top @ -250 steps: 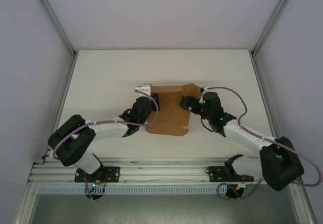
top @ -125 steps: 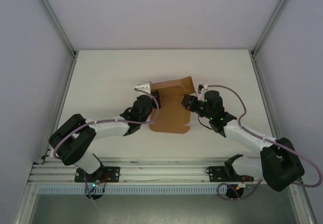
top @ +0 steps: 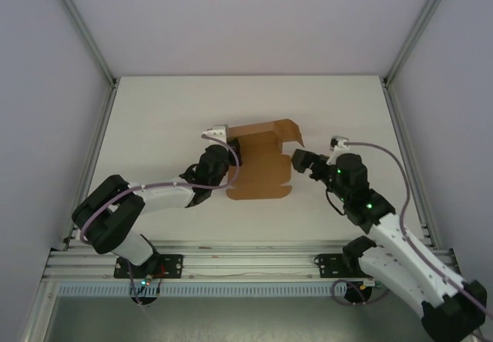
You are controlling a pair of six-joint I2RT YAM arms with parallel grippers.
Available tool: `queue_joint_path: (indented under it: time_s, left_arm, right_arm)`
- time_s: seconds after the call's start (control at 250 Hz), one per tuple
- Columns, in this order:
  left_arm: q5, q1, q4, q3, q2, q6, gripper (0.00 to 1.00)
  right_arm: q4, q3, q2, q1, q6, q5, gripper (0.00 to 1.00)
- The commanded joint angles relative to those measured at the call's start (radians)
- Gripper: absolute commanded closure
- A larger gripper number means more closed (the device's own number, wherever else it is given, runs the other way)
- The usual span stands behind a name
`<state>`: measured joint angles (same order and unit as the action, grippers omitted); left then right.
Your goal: Assemble paper box
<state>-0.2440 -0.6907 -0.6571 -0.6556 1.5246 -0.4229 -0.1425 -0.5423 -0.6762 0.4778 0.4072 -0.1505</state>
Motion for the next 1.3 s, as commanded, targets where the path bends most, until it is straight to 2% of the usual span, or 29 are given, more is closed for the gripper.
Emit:
queue_joint_path:
  time_s: [0.0, 0.112, 0.204, 0.352, 0.456, 0.564, 0.668, 0.831, 1.131, 1.299]
  left_arm:
    - [0.039, 0.007, 0.013, 0.014, -0.032, 0.06, 1.0]
    - [0.068, 0.007, 0.012, 0.026, -0.029, 0.086, 1.0]
    - [0.104, 0.007, 0.008, 0.033, -0.029, 0.099, 1.0]
    - [0.126, 0.007, -0.004, 0.036, -0.035, 0.098, 1.0]
    - [0.129, 0.007, -0.016, 0.033, -0.034, 0.093, 1.0]
    - [0.121, 0.007, -0.011, 0.019, -0.031, 0.088, 1.0]
    - [0.12, 0.006, 0.008, 0.003, -0.024, 0.099, 1.0]
    - [0.12, 0.007, 0.03, -0.017, -0.008, 0.101, 1.0]
    - [0.121, 0.006, 0.062, -0.037, 0.0, 0.104, 1.0]
    - [0.098, 0.006, 0.11, -0.057, 0.006, 0.096, 1.0]
  right_arm:
    - [-0.185, -0.013, 0.097, -0.029, -0.145, 0.147, 0.0]
    - [-0.198, -0.058, 0.112, -0.093, -0.196, 0.177, 0.0]
    - [-0.194, -0.114, 0.048, -0.167, -0.228, 0.075, 0.02]
    - [-0.226, -0.225, -0.149, -0.248, -0.283, -0.1, 0.04]
    - [-0.236, -0.275, -0.286, -0.254, -0.384, -0.261, 0.05]
    - [-0.28, -0.325, -0.393, -0.252, -0.474, -0.422, 0.11]
    - [-0.288, -0.345, -0.435, -0.252, -0.531, -0.539, 0.17]
    - [-0.225, -0.311, -0.456, -0.25, -0.584, -0.72, 0.19]
    - [-0.165, -0.343, -0.546, -0.208, -0.605, -0.734, 0.36]
    - [-0.166, -0.369, -0.566, -0.121, -0.638, -0.518, 0.39]
